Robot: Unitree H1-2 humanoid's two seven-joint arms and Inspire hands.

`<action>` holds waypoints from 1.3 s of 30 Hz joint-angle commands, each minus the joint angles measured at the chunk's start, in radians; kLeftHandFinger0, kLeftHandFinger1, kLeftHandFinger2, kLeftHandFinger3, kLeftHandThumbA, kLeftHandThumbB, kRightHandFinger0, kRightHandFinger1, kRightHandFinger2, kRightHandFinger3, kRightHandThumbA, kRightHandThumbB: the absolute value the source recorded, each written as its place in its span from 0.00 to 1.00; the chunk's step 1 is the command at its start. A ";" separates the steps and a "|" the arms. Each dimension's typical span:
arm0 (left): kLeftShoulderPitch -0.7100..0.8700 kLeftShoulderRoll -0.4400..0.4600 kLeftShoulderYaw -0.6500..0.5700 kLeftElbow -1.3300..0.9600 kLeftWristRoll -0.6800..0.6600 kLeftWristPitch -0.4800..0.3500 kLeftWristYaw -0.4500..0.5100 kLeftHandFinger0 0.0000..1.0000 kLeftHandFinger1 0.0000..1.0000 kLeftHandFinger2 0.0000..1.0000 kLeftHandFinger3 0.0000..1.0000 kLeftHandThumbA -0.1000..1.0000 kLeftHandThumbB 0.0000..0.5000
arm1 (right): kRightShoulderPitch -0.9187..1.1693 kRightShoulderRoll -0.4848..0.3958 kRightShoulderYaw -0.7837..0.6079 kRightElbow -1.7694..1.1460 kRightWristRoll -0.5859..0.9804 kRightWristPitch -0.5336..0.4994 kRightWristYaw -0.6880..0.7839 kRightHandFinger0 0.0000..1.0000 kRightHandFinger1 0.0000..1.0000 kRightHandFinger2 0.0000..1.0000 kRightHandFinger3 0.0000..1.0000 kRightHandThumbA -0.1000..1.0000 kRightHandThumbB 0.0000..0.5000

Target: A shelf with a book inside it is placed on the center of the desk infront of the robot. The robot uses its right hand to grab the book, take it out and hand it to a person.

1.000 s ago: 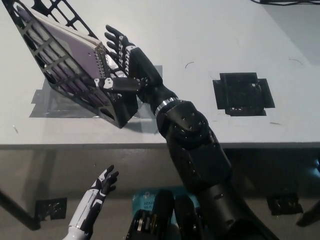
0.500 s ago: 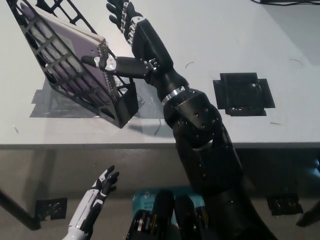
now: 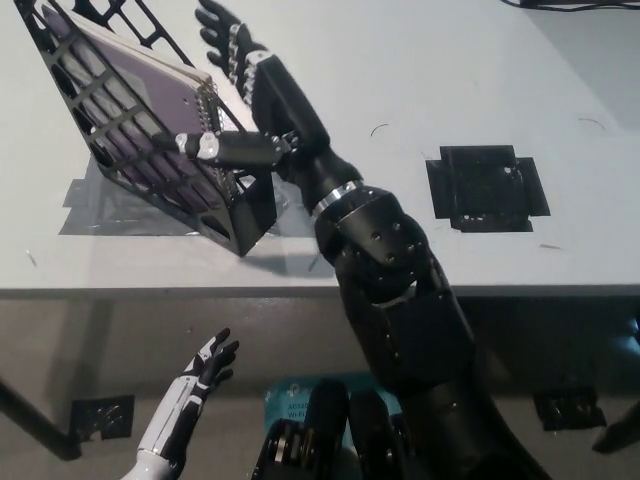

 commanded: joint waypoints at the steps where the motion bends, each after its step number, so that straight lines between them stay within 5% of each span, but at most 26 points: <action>1: -0.018 0.013 0.005 -0.033 -0.003 -0.016 -0.014 1.00 1.00 1.00 1.00 0.98 0.56 | -0.049 0.052 0.004 0.040 0.011 -0.037 -0.004 1.00 1.00 1.00 1.00 1.00 0.73; 19: -0.033 0.017 0.003 -0.033 -0.009 0.002 -0.022 1.00 1.00 1.00 1.00 0.97 0.52 | -0.077 0.091 -0.011 0.123 0.026 -0.053 0.012 1.00 1.00 1.00 1.00 1.00 0.66; 23: -0.030 0.015 0.003 -0.051 -0.009 0.033 -0.022 1.00 1.00 1.00 1.00 0.95 0.52 | -0.087 0.102 -0.037 0.155 0.063 -0.032 0.023 1.00 1.00 1.00 1.00 1.00 0.71; 34: -0.044 0.027 -0.007 -0.033 0.036 -0.017 -0.010 1.00 1.00 1.00 1.00 1.00 0.47 | -0.129 0.070 -0.021 0.289 -0.001 -0.098 -0.002 1.00 1.00 1.00 1.00 1.00 0.61; 39: -0.043 0.024 -0.008 -0.035 0.044 -0.011 -0.007 1.00 1.00 1.00 1.00 1.00 0.48 | -0.155 0.042 0.022 0.350 -0.064 -0.132 -0.023 1.00 1.00 1.00 1.00 1.00 0.70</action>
